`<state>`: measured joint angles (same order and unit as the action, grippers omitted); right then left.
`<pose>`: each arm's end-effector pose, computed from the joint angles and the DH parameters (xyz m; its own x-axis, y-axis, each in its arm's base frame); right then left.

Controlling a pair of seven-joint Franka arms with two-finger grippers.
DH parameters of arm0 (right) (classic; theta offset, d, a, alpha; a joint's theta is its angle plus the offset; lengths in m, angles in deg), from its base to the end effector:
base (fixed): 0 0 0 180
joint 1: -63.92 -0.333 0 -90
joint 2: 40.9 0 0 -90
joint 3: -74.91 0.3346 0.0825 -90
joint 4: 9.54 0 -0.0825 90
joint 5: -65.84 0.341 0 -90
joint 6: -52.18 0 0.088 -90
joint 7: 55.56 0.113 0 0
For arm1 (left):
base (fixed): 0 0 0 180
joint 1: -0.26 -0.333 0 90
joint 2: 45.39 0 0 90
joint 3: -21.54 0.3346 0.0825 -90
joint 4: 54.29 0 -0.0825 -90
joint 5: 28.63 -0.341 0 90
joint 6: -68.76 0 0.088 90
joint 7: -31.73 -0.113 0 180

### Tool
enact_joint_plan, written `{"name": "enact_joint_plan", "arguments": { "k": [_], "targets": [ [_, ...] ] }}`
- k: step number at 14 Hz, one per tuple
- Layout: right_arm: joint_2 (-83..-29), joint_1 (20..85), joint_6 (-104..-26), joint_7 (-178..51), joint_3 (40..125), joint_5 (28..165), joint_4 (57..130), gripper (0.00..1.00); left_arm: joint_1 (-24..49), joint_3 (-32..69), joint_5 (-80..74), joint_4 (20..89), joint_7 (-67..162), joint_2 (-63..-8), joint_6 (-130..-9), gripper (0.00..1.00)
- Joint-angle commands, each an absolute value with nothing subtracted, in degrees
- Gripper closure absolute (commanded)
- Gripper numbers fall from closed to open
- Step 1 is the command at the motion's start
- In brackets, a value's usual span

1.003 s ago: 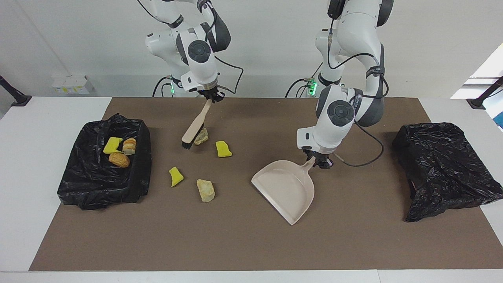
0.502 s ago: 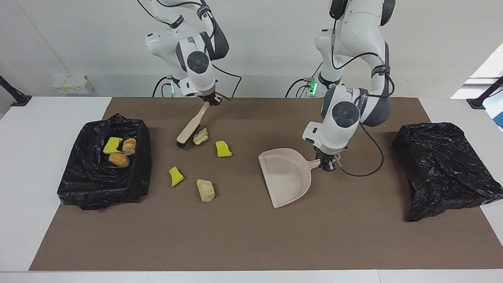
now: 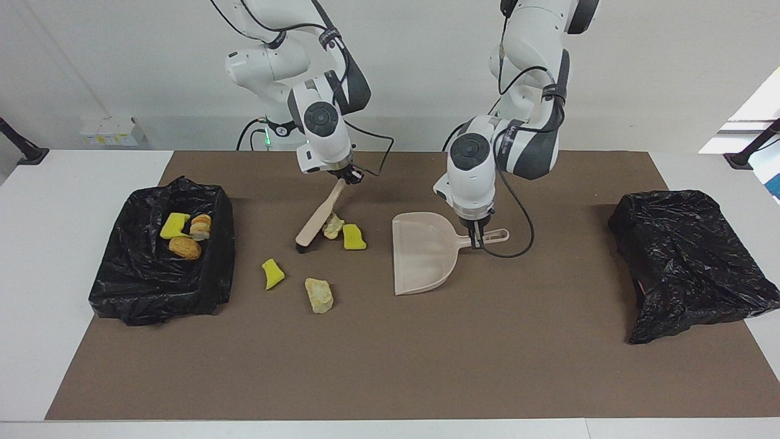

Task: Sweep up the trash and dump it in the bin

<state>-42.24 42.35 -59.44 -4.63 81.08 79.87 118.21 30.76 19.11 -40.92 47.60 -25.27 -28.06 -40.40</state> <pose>0.3976 0.2288 0.3822 0.7996 -0.4932 -0.3426 -0.4835 -0.8671 0.1196 0.5003 -0.3018 0.4082 -0.0907 -0.9656 -0.2436 -0.9953 0.0792 0.0566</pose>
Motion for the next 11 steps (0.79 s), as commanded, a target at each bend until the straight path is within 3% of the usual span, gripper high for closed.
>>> {"name": "enact_joint_plan", "arguments": {
  "k": [1,3,11],
  "targets": [
    [-51.33,41.52,-61.27,-5.99,81.42,83.23,108.53,1.0,34.18,19.52,-42.26,60.02,-20.24,-34.74,-48.18,1.0],
    [-54.33,39.41,-63.03,-7.12,81.5,83.59,105.61,1.0,34.97,19.35,-42.26,65.4,-15.23,-37.04,-53.13,1.0],
    [-52.86,35.0,-62.78,-29.26,81.33,82.45,104.81,1.0,34.63,19.35,-41.99,64.89,-11.95,-36.52,-55.6,1.0]
  ]
}}
